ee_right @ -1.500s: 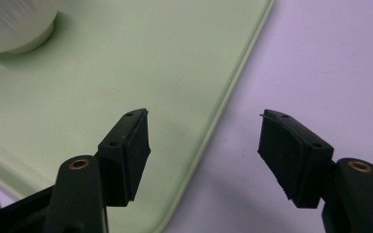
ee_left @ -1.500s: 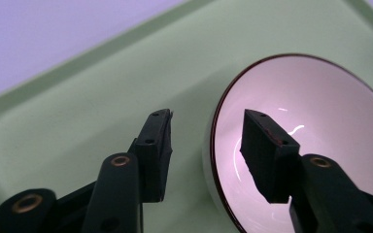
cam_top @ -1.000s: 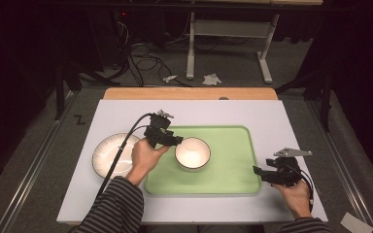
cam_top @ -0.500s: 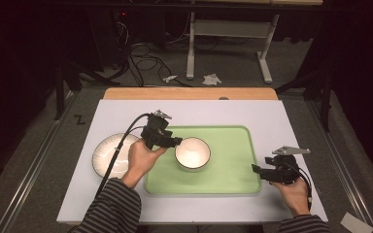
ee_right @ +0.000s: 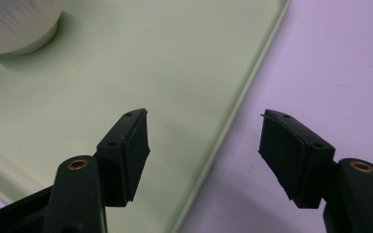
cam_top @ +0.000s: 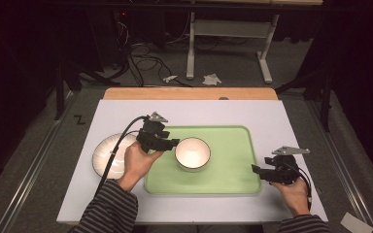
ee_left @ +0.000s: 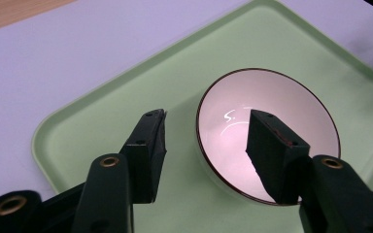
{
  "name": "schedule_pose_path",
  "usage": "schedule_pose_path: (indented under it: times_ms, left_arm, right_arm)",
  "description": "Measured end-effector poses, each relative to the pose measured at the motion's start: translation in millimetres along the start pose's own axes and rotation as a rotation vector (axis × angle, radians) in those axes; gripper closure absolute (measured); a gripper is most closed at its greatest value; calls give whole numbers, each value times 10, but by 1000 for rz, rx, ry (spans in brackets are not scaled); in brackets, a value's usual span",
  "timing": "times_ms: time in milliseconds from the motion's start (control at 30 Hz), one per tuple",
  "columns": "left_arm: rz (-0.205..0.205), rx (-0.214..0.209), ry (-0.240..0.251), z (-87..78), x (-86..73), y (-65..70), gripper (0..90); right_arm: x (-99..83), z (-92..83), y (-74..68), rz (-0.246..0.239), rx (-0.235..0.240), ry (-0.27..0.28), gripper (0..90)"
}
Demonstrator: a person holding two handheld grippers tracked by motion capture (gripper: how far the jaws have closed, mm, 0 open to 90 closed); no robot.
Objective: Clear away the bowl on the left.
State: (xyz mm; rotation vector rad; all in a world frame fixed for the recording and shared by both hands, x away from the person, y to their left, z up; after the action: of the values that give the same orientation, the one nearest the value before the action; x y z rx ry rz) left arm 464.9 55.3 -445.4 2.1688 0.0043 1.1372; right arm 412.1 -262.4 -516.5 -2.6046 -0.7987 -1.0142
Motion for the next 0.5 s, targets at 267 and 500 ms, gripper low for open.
schedule_pose_path:
  times_ms: [267, 500]
  left_arm:
    - [-21, -6, 4, -152, 9, -56, 485]
    - [-66, -36, 8, -259, 27, -68, 483]
  right_arm:
    - [1, 10, -1, -4, 0, 2, 364]
    - [-1, 5, 2, 1, -1, -1, 363]
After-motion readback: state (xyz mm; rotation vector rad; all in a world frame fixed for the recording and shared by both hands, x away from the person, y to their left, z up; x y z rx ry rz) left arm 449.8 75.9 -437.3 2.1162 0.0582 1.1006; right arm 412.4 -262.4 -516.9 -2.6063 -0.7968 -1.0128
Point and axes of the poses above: each handheld gripper's, and its own axes: z roughly forward along the jaws, x roughly out of its top, y roughly to its right, the point moved 6 cm from there along z, roughly forward along the jaws, and after that the axes turned 4 degrees about -z, right-handed, at the moved point
